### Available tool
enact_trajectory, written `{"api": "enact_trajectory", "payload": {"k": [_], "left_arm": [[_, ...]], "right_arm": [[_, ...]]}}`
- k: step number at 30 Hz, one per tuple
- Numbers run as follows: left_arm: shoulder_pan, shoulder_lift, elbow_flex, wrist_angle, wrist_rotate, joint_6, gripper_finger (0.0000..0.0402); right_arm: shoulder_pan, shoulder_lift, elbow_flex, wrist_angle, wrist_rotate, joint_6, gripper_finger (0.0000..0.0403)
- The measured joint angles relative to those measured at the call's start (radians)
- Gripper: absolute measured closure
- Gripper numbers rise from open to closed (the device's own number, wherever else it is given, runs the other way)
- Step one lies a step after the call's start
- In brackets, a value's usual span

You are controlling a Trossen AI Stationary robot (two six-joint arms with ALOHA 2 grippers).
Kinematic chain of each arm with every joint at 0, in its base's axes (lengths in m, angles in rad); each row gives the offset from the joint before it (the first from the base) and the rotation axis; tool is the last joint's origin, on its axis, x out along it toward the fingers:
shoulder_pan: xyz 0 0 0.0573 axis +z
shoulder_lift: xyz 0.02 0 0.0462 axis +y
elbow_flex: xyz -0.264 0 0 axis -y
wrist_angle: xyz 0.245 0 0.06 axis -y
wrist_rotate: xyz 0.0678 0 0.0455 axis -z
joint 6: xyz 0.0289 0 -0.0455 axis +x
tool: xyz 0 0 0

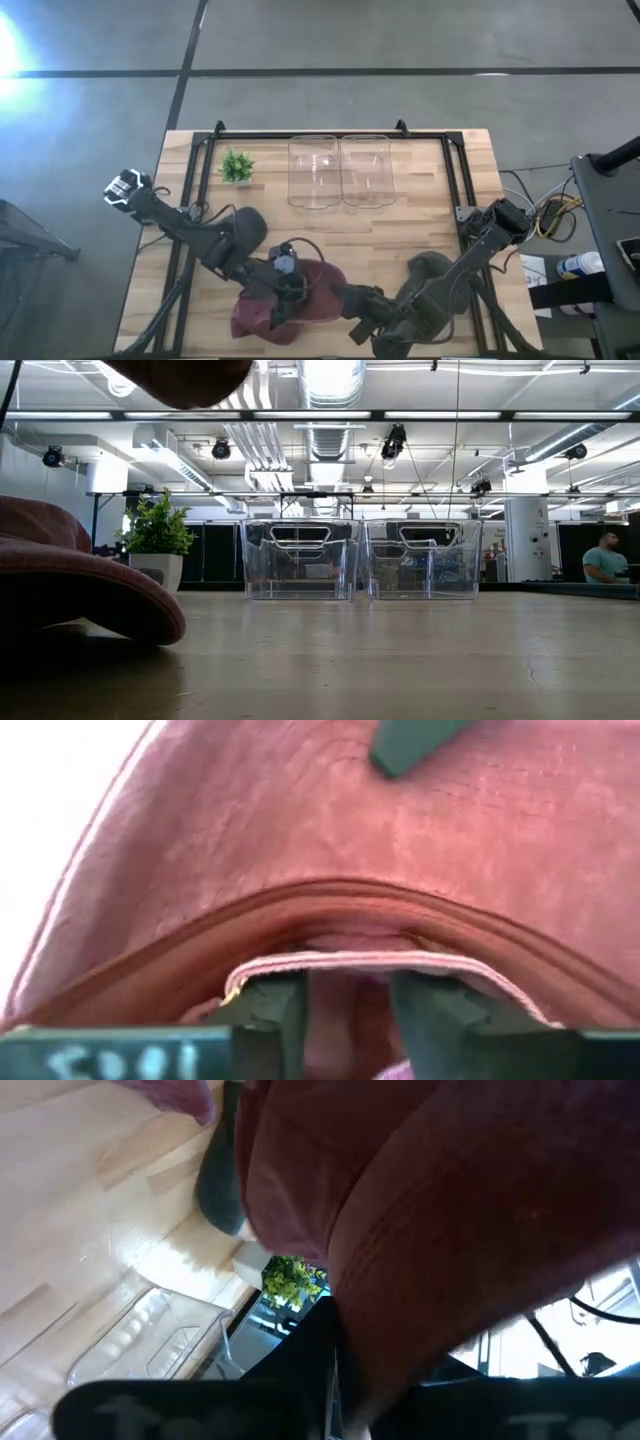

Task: Pick & Place hat
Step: Put the right red cap into the right transparent bin

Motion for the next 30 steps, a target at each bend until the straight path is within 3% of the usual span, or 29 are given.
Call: {"api": "enact_trajectory", "payload": {"k": [4, 9, 13, 19, 25, 30], "left_arm": [[-0.01, -0.017, 0.0, -0.021, 0.049, -0.031, 0.0234], [-0.023, -0.067, 0.0, -0.131, 0.143, -0.075, 0.023], [-0.041, -0.101, 0.0, -0.164, 0.135, -0.119, 0.023], [-0.033, -0.077, 0.0, -0.167, -0.037, -0.149, 0.023], [-0.016, -0.08, 0.015, -0.33, 0.014, -0.193, 0.023], [-0.016, -0.123, 0.053, -0.335, 0.1, -0.222, 0.023]], "right_arm": [[0.0, 0.0, 0.0, -0.001, 0.0, 0.0, 0.0356], [-0.002, 0.0, 0.0, -0.005, -0.001, 0.008, 0.0359], [-0.009, 0.0, 0.0, -0.007, -0.001, 0.015, 0.0374], [-0.033, 0.0, 0.0, 0.032, -0.015, 0.017, 0.0389], [-0.052, 0.0, -0.005, 0.05, -0.047, 0.011, 0.0384], [-0.051, 0.0, -0.021, 0.039, -0.063, -0.003, 0.0385]]}}
